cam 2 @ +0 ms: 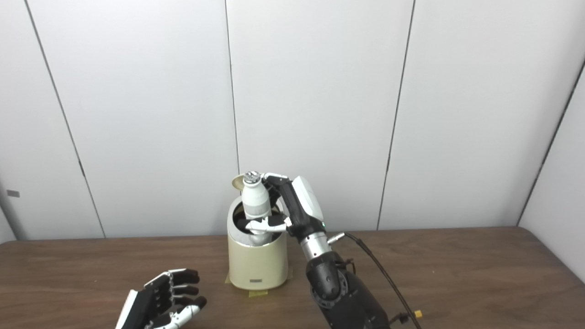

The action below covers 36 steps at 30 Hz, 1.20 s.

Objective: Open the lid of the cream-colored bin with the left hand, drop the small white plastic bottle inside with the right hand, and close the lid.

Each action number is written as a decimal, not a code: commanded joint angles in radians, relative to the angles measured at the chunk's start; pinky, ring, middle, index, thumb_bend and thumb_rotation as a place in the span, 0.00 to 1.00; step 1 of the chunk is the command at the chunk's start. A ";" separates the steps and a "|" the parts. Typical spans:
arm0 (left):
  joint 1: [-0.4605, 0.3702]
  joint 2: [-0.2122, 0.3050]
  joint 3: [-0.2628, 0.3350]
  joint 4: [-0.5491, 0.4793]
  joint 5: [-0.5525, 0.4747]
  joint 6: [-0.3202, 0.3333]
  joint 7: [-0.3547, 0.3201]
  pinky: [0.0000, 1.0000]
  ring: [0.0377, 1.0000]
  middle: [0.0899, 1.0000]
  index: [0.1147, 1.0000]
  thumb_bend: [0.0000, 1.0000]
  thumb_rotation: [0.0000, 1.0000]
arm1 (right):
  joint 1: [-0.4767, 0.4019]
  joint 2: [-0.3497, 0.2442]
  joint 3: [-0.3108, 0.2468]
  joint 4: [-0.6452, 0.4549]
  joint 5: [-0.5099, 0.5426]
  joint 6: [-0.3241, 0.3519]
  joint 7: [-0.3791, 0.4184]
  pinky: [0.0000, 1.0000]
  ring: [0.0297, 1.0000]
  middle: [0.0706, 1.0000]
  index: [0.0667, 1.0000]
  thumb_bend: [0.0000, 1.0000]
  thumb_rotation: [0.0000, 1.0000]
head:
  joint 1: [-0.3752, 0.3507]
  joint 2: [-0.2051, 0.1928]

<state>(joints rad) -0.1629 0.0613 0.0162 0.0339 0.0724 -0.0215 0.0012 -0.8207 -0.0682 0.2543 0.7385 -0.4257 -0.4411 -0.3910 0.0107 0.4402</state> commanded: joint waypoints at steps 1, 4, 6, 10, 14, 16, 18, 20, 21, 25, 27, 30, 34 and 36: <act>-0.026 -0.001 -0.005 -0.028 0.004 -0.036 0.004 0.58 0.62 0.64 0.62 0.63 0.00 | -0.062 -0.014 0.008 0.001 -0.001 -0.028 -0.019 0.34 0.37 0.45 0.49 0.51 0.00 | 0.001 0.001; -0.025 -0.001 -0.006 -0.029 0.005 -0.037 0.006 0.57 0.62 0.64 0.61 0.63 0.00 | -0.073 -0.017 0.021 0.016 0.001 -0.028 -0.033 0.34 0.37 0.45 0.49 0.51 0.00 | 0.002 0.003; -0.025 0.000 -0.006 -0.029 0.005 -0.038 0.006 0.57 0.62 0.64 0.61 0.64 0.00 | -0.082 -0.019 0.028 0.028 -0.002 -0.028 -0.044 0.33 0.37 0.45 0.49 0.51 0.00 | 0.001 0.003; -0.023 0.000 -0.006 -0.034 0.002 -0.031 0.004 0.58 0.62 0.64 0.61 0.63 0.00 | -0.099 -0.020 0.035 0.047 -0.008 -0.029 -0.056 0.33 0.37 0.45 0.49 0.51 0.00 | 0.001 0.004; -0.021 0.001 -0.008 -0.036 0.005 -0.028 0.003 0.60 0.63 0.64 0.62 0.63 0.00 | -0.110 -0.020 0.036 0.062 -0.016 -0.028 -0.064 0.34 0.37 0.45 0.49 0.51 0.00 | 0.002 0.005; -0.020 -0.001 -0.009 -0.039 0.006 -0.025 0.004 0.58 0.62 0.64 0.61 0.63 0.00 | -0.113 -0.019 0.033 0.064 -0.018 -0.028 -0.063 0.34 0.37 0.44 0.49 0.52 0.00 | 0.003 0.005; -0.019 -0.001 -0.010 -0.042 0.008 -0.021 0.006 0.57 0.63 0.64 0.61 0.63 0.00 | -0.113 -0.020 0.036 0.064 -0.017 -0.029 -0.066 0.34 0.37 0.44 0.49 0.52 0.00 | 0.004 0.006; -0.019 -0.001 -0.011 -0.043 0.010 -0.021 0.007 0.58 0.63 0.64 0.61 0.63 0.00 | -0.112 -0.021 0.040 0.064 -0.017 -0.029 -0.069 0.34 0.37 0.44 0.49 0.52 0.00 | 0.003 0.007; -0.020 -0.002 -0.010 -0.044 0.007 -0.019 0.006 0.57 0.62 0.64 0.61 0.63 0.00 | -0.111 -0.021 0.039 0.067 -0.016 -0.029 -0.068 0.34 0.37 0.44 0.49 0.52 0.00 | 0.003 0.007; -0.021 -0.002 -0.011 -0.045 0.010 -0.018 0.008 0.57 0.62 0.64 0.61 0.63 0.00 | -0.106 -0.023 0.042 0.071 -0.011 -0.028 -0.066 0.33 0.37 0.44 0.49 0.51 0.00 | 0.005 0.007; -0.022 -0.002 -0.011 -0.042 0.008 -0.022 0.007 0.58 0.62 0.64 0.61 0.63 0.00 | -0.102 -0.025 0.046 0.069 -0.008 -0.028 -0.064 0.33 0.37 0.45 0.49 0.51 0.00 | 0.005 0.008; -0.023 -0.001 -0.010 -0.036 0.006 -0.031 0.007 0.57 0.61 0.63 0.60 0.63 0.00 | -0.098 -0.024 0.036 0.075 -0.011 -0.022 -0.037 0.34 0.38 0.45 0.48 0.52 0.00 | 0.005 0.008; -0.025 -0.001 -0.009 -0.034 0.004 -0.031 0.007 0.56 0.61 0.63 0.60 0.63 0.00 | -0.091 -0.029 0.033 0.053 0.003 0.071 0.091 0.37 0.44 0.53 0.48 0.52 0.06 | 0.002 0.008; -0.025 0.001 -0.009 -0.035 0.003 -0.031 0.005 0.57 0.61 0.63 0.60 0.63 0.00 | -0.081 -0.039 0.045 0.022 -0.019 0.126 0.140 0.40 0.52 0.65 0.61 0.74 0.10 | 0.003 0.008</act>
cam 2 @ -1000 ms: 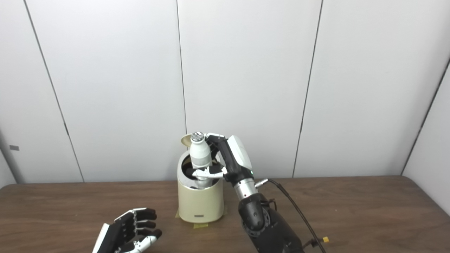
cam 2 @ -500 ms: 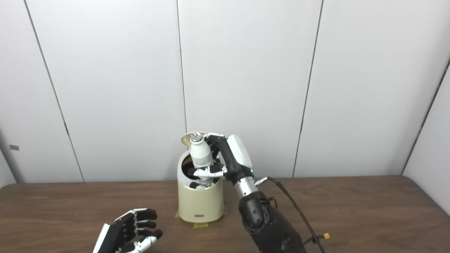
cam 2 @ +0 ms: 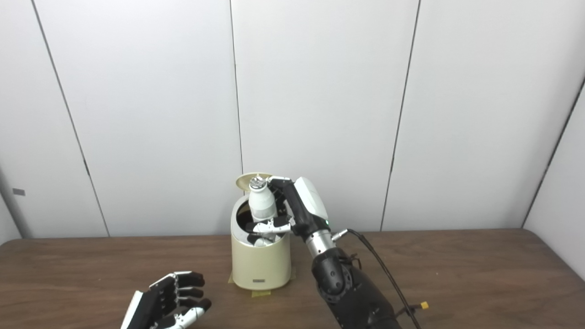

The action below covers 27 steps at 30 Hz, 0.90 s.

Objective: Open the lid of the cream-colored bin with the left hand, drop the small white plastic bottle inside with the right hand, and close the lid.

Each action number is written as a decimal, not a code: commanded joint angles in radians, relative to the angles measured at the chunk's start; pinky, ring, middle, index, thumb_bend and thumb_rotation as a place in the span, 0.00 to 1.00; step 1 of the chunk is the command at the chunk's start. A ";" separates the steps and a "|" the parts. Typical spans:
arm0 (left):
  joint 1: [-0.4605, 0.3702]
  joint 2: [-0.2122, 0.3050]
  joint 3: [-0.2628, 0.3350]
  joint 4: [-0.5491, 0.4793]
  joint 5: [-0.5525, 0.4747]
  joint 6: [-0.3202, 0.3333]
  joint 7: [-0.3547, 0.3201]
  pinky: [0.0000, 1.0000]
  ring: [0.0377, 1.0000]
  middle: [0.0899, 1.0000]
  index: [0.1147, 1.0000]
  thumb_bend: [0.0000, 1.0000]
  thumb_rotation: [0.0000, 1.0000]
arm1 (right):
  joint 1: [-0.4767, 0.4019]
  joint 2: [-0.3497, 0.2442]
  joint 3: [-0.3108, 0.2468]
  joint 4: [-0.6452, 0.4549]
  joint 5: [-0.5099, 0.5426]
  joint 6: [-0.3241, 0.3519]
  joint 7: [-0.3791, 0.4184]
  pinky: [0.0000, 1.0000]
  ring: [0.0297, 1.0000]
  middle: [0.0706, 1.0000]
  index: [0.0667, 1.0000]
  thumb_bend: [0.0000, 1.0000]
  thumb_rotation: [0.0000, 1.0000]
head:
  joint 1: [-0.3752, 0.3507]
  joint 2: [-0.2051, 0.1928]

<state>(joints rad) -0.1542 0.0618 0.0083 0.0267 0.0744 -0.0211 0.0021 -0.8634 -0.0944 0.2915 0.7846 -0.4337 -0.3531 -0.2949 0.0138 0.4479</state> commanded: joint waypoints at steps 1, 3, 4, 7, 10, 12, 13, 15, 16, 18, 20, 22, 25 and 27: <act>-0.033 0.001 -0.002 -0.030 0.000 -0.030 0.003 0.58 0.61 0.63 0.60 0.63 0.00 | -0.034 -0.015 0.010 -0.037 -0.021 0.052 0.054 0.42 0.55 0.69 0.67 0.83 0.11 | 0.001 0.002; -0.033 0.001 -0.001 -0.032 -0.001 -0.028 0.002 0.59 0.62 0.63 0.60 0.64 0.00 | -0.022 -0.017 0.008 -0.059 -0.032 0.069 0.064 0.44 0.58 0.74 0.73 0.90 0.12 | 0.000 0.003; -0.033 0.001 -0.001 -0.033 -0.002 -0.027 0.002 0.60 0.62 0.63 0.60 0.64 0.00 | -0.019 -0.017 0.005 -0.065 -0.034 0.072 0.067 0.45 0.59 0.76 0.75 0.90 0.11 | 0.000 0.003; -0.033 0.002 0.000 -0.033 -0.003 -0.027 0.001 0.58 0.62 0.63 0.60 0.64 0.00 | -0.013 -0.014 -0.002 -0.076 -0.036 0.078 0.071 0.44 0.59 0.77 0.77 0.90 0.12 | -0.002 0.004; -0.033 0.002 -0.001 -0.034 -0.001 -0.026 0.002 0.56 0.61 0.62 0.60 0.64 0.00 | -0.013 -0.013 -0.007 -0.079 -0.031 0.081 0.077 0.43 0.58 0.78 0.78 0.90 0.14 | -0.001 0.005; -0.034 0.002 0.001 -0.031 -0.010 -0.029 -0.002 0.57 0.62 0.63 0.60 0.63 0.00 | -0.013 -0.013 -0.008 -0.081 -0.030 0.082 0.080 0.43 0.58 0.78 0.78 0.90 0.14 | -0.002 0.005; -0.034 0.002 0.001 -0.030 -0.013 -0.029 -0.003 0.57 0.62 0.63 0.60 0.64 0.00 | -0.012 -0.013 -0.009 -0.082 -0.030 0.083 0.081 0.44 0.58 0.78 0.78 0.90 0.14 | -0.002 0.006; -0.033 0.002 0.001 -0.032 -0.011 -0.027 -0.002 0.58 0.63 0.64 0.60 0.64 0.00 | -0.012 -0.013 -0.009 -0.080 -0.033 0.081 0.080 0.44 0.58 0.77 0.78 0.91 0.14 | -0.002 0.006; -0.034 0.002 0.001 -0.031 -0.011 -0.027 -0.002 0.58 0.63 0.64 0.60 0.64 0.00 | -0.012 -0.014 -0.008 -0.078 -0.036 0.079 0.079 0.44 0.58 0.77 0.78 0.91 0.14 | -0.002 0.006; -0.034 0.004 0.000 -0.030 -0.007 -0.028 -0.001 0.57 0.62 0.63 0.60 0.63 0.00 | -0.010 -0.014 -0.008 -0.080 -0.038 0.077 0.078 0.45 0.59 0.77 0.77 0.91 0.14 | -0.002 0.007; -0.034 0.004 -0.001 -0.029 -0.002 -0.031 0.001 0.57 0.61 0.62 0.60 0.64 0.00 | -0.006 -0.015 -0.009 -0.086 -0.040 0.074 0.075 0.45 0.59 0.76 0.77 0.91 0.14 | -0.002 0.007; -0.034 0.004 0.000 -0.029 -0.004 -0.030 0.000 0.58 0.62 0.62 0.60 0.63 0.00 | -0.001 -0.012 -0.017 -0.087 -0.033 0.047 0.059 0.44 0.58 0.74 0.75 0.91 0.12 | -0.002 0.007; -0.034 0.004 0.001 -0.028 -0.010 -0.029 -0.002 0.58 0.62 0.62 0.60 0.64 0.00 | 0.013 -0.005 -0.045 -0.101 -0.011 -0.025 0.026 0.38 0.50 0.66 0.68 0.88 0.08 | -0.002 0.009; -0.034 0.002 0.003 -0.025 -0.018 -0.031 -0.004 0.57 0.61 0.62 0.60 0.64 0.00 | 0.028 -0.003 -0.065 -0.133 0.002 -0.058 0.018 0.33 0.43 0.59 0.62 0.85 0.04 | -0.002 0.009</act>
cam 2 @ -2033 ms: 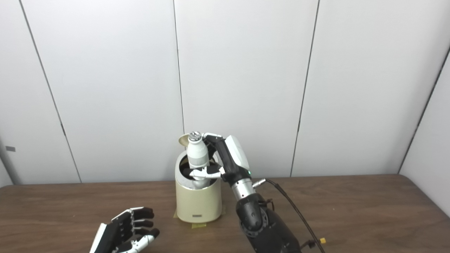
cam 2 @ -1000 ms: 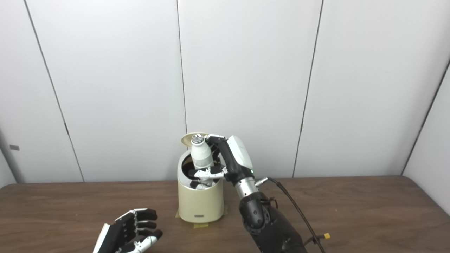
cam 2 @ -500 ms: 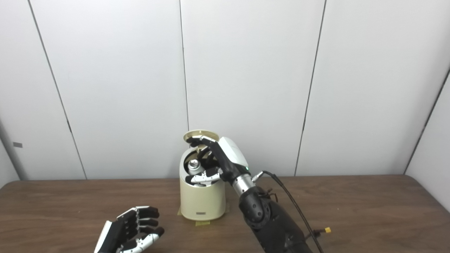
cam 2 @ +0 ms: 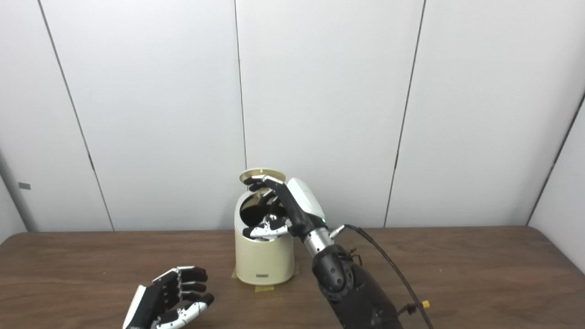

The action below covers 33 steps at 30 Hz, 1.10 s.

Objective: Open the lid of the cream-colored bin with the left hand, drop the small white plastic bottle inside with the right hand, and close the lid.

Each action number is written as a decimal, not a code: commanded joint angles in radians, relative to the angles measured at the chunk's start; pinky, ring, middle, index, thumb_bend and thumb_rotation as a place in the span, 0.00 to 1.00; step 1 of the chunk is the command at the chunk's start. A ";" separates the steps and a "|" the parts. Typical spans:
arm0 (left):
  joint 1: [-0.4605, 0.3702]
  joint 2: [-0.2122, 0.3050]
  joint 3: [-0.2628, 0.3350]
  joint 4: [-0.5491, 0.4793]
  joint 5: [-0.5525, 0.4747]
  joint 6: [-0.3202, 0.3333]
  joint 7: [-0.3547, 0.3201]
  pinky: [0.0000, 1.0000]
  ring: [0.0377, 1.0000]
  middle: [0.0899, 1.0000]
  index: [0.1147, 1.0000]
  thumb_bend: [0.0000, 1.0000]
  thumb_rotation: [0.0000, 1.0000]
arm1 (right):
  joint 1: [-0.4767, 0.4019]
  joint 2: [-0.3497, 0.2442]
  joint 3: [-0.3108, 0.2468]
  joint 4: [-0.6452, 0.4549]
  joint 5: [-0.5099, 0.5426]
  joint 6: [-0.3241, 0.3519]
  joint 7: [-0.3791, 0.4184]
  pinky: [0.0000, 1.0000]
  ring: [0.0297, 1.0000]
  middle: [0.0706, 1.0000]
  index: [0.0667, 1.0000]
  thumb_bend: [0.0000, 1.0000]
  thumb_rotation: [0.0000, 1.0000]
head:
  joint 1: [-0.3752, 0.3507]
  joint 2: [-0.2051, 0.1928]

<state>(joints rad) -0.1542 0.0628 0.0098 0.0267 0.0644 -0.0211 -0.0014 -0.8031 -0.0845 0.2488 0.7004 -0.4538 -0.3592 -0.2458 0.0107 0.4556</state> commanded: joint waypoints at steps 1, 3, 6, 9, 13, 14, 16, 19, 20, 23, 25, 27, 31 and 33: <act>-0.035 0.001 0.002 -0.024 -0.008 -0.032 0.000 0.57 0.61 0.62 0.59 0.63 0.00 | -0.022 -0.013 -0.033 -0.075 0.030 -0.055 -0.027 0.32 0.41 0.57 0.61 0.84 0.03 | 0.001 -0.001; -0.036 0.002 0.000 -0.023 -0.001 -0.034 0.003 0.56 0.61 0.63 0.60 0.63 0.00 | 0.002 -0.014 -0.058 -0.130 0.050 -0.067 -0.020 0.29 0.38 0.55 0.58 0.82 0.01 | 0.002 -0.003; -0.038 0.004 -0.001 -0.019 0.000 -0.040 0.002 0.56 0.61 0.62 0.60 0.63 0.00 | 0.043 -0.025 -0.094 -0.211 0.089 -0.078 -0.003 0.26 0.34 0.54 0.57 0.81 0.01 | 0.004 -0.003; -0.038 0.003 0.001 -0.022 -0.007 -0.034 0.000 0.56 0.61 0.62 0.59 0.64 0.00 | 0.089 -0.036 -0.137 -0.282 0.133 -0.078 0.009 0.24 0.31 0.51 0.56 0.82 0.04 | 0.004 -0.003; -0.038 0.003 0.002 -0.024 -0.007 -0.034 0.001 0.56 0.61 0.63 0.59 0.64 0.00 | 0.157 -0.062 -0.187 -0.336 0.207 -0.068 0.046 0.25 0.32 0.52 0.58 0.82 0.11 | 0.008 -0.003; -0.039 0.004 0.002 -0.023 -0.007 -0.036 0.000 0.56 0.61 0.63 0.59 0.63 0.00 | 0.181 -0.072 -0.200 -0.350 0.229 -0.050 0.063 0.26 0.33 0.53 0.59 0.82 0.11 | 0.009 -0.003; -0.039 0.006 0.002 -0.022 -0.007 -0.037 -0.001 0.57 0.61 0.62 0.60 0.64 0.00 | 0.216 -0.083 -0.216 -0.374 0.256 -0.019 0.091 0.30 0.38 0.59 0.64 0.84 0.15 | 0.010 -0.002; -0.040 0.010 0.001 -0.021 -0.005 -0.041 -0.003 0.57 0.61 0.63 0.60 0.64 0.00 | 0.286 -0.099 -0.236 -0.428 0.336 0.067 0.168 0.40 0.50 0.69 0.71 0.86 0.16 | 0.012 0.001; -0.040 0.010 0.001 -0.023 -0.003 -0.038 -0.002 0.57 0.61 0.63 0.60 0.64 0.00 | 0.317 -0.110 -0.238 -0.454 0.356 0.105 0.197 0.42 0.52 0.70 0.73 0.86 0.16 | 0.013 0.002; -0.037 0.008 0.000 -0.033 -0.002 -0.028 0.000 0.56 0.61 0.63 0.60 0.63 0.00 | 0.387 -0.127 -0.246 -0.505 0.391 0.162 0.246 0.52 0.65 0.79 0.80 0.87 0.20 | 0.020 0.003; -0.037 0.008 0.002 -0.035 -0.005 -0.024 -0.001 0.57 0.61 0.63 0.61 0.64 0.00 | 0.413 -0.128 -0.253 -0.505 0.398 0.153 0.253 0.56 0.68 0.80 0.81 0.90 0.23 | 0.026 0.006; -0.037 0.009 0.004 -0.034 -0.009 -0.023 -0.003 0.57 0.61 0.63 0.61 0.64 0.00 | 0.429 -0.121 -0.263 -0.495 0.423 0.136 0.263 0.57 0.69 0.81 0.81 0.91 0.24 | 0.029 0.008; -0.039 0.010 0.002 -0.034 -0.001 -0.024 0.000 0.56 0.61 0.64 0.61 0.64 0.00 | 0.451 -0.108 -0.277 -0.467 0.469 0.096 0.284 0.58 0.71 0.82 0.81 0.90 0.22 | 0.030 0.011; -0.038 0.010 0.002 -0.034 -0.002 -0.028 -0.001 0.56 0.61 0.65 0.62 0.63 0.00 | 0.459 -0.096 -0.284 -0.448 0.495 0.064 0.295 0.57 0.70 0.82 0.81 0.89 0.21 | 0.038 0.010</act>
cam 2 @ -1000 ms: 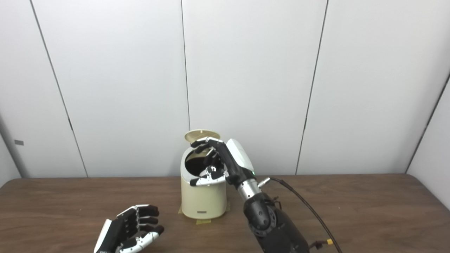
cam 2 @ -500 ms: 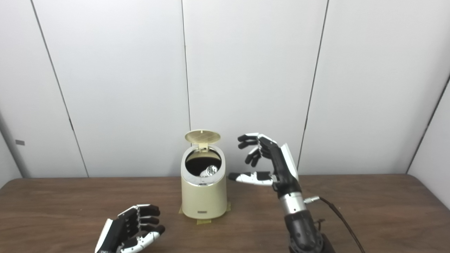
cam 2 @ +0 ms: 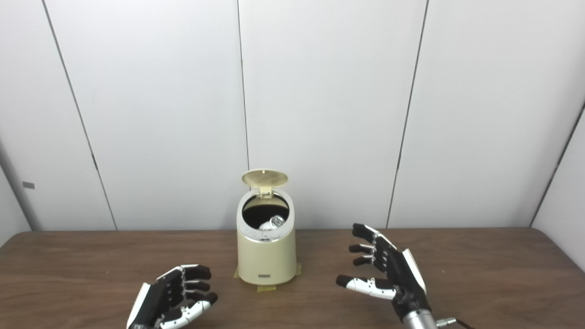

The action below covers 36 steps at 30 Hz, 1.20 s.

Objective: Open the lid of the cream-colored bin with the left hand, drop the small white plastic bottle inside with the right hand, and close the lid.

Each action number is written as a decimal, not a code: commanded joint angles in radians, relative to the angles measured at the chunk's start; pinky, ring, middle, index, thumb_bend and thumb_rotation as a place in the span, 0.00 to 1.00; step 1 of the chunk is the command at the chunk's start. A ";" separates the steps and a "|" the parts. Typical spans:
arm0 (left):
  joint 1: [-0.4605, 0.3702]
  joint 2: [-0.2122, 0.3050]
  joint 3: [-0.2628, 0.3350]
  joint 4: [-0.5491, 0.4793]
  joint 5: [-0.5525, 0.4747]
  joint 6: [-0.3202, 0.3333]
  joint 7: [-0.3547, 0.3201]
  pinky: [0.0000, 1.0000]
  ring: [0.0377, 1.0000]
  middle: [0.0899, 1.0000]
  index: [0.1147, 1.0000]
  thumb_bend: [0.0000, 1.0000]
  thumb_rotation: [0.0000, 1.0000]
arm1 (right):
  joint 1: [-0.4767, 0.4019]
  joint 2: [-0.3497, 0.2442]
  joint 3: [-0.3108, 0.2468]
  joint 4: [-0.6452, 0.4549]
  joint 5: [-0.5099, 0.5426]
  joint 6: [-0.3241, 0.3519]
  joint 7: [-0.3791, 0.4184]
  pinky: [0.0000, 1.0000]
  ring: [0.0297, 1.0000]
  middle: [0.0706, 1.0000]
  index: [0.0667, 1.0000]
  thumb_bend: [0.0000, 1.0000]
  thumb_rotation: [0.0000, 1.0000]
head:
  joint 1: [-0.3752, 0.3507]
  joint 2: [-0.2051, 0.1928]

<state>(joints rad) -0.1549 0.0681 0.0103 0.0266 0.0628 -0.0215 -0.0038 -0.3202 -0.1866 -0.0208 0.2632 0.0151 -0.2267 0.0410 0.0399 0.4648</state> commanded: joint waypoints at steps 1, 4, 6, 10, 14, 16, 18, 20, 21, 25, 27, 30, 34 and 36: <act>-0.038 0.005 0.001 -0.033 0.000 -0.030 0.002 0.56 0.61 0.65 0.62 0.63 0.00 | -0.022 0.010 -0.016 -0.004 0.037 -0.080 0.012 0.56 0.70 0.82 0.81 0.88 0.19 | 0.009 0.001; -0.035 0.005 0.001 -0.039 0.001 -0.030 0.002 0.55 0.62 0.66 0.63 0.63 0.00 | -0.013 0.025 -0.024 0.018 0.042 -0.096 0.006 0.57 0.70 0.81 0.81 0.88 0.21 | 0.016 0.001; -0.036 0.008 0.002 -0.036 -0.001 -0.043 0.000 0.55 0.62 0.66 0.64 0.63 0.00 | -0.007 0.033 -0.027 0.016 0.041 -0.099 0.004 0.57 0.71 0.81 0.81 0.88 0.21 | 0.017 0.000; -0.041 0.015 0.007 -0.044 -0.005 -0.066 0.000 0.57 0.66 0.70 0.70 0.70 0.11 | 0.002 0.043 -0.034 0.012 0.047 -0.102 0.005 0.58 0.71 0.83 0.82 0.88 0.20 | 0.014 0.000; -0.111 0.062 0.002 -0.072 0.014 -0.070 -0.027 0.68 0.80 0.83 0.84 0.77 0.30 | 0.004 0.044 -0.039 0.016 0.049 -0.117 0.010 0.57 0.69 0.82 0.82 0.86 0.19 | 0.012 -0.002; -0.159 0.083 -0.001 -0.078 0.021 -0.054 -0.039 0.74 0.84 0.86 0.86 0.80 0.37 | -0.002 0.044 -0.041 0.031 0.053 -0.133 0.015 0.56 0.68 0.81 0.82 0.87 0.20 | 0.007 -0.008; -0.215 0.097 -0.005 -0.076 0.027 -0.030 -0.048 0.76 0.86 0.88 0.87 0.85 0.41 | -0.004 0.046 -0.042 0.031 0.048 -0.131 0.012 0.55 0.68 0.80 0.81 0.87 0.20 | 0.006 -0.014; -0.287 0.116 -0.016 -0.064 0.041 -0.008 -0.060 0.76 0.87 0.88 0.88 0.89 0.42 | -0.003 0.047 -0.040 0.022 0.037 -0.121 0.007 0.56 0.68 0.80 0.81 0.88 0.21 | 0.006 -0.017; -0.322 0.123 -0.021 -0.053 0.046 0.001 -0.066 0.75 0.88 0.89 0.88 0.90 0.41 | -0.003 0.048 -0.039 0.021 0.035 -0.121 0.006 0.56 0.68 0.80 0.81 0.88 0.22 | 0.007 -0.019; -0.433 0.142 -0.046 -0.012 0.067 0.047 -0.092 0.78 0.90 0.90 0.89 0.96 0.37 | -0.002 0.049 -0.040 0.018 0.043 -0.120 0.012 0.57 0.69 0.80 0.81 0.88 0.22 | 0.007 -0.020; -0.487 0.150 -0.065 0.026 0.093 0.050 -0.098 0.79 0.91 0.91 0.90 0.97 0.39 | 0.000 0.052 -0.039 0.004 0.038 -0.112 0.009 0.56 0.69 0.80 0.81 0.88 0.22 | 0.004 -0.025; -0.553 0.154 -0.088 0.087 0.132 0.040 -0.094 0.77 0.91 0.91 0.90 1.00 0.41 | 0.000 0.055 -0.037 -0.004 0.029 -0.113 0.004 0.56 0.69 0.80 0.81 0.87 0.21 | 0.003 -0.026; -0.629 0.151 -0.109 0.173 0.155 0.037 -0.107 0.82 0.91 0.91 0.83 1.00 0.43 | -0.003 0.057 -0.038 0.002 0.024 -0.110 -0.001 0.57 0.69 0.80 0.81 0.87 0.21 | -0.001 -0.028; -0.653 0.147 -0.116 0.210 0.162 0.030 -0.110 0.85 0.92 0.89 0.78 1.00 0.42 | -0.004 0.059 -0.039 0.005 0.022 -0.110 -0.005 0.57 0.68 0.79 0.81 0.87 0.21 | -0.004 -0.028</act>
<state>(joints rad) -0.7317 0.2063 -0.1073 0.2420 0.2193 0.0306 -0.1201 -0.2908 -0.1278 -0.0553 0.2889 0.0409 -0.3171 0.0449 0.0353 0.4357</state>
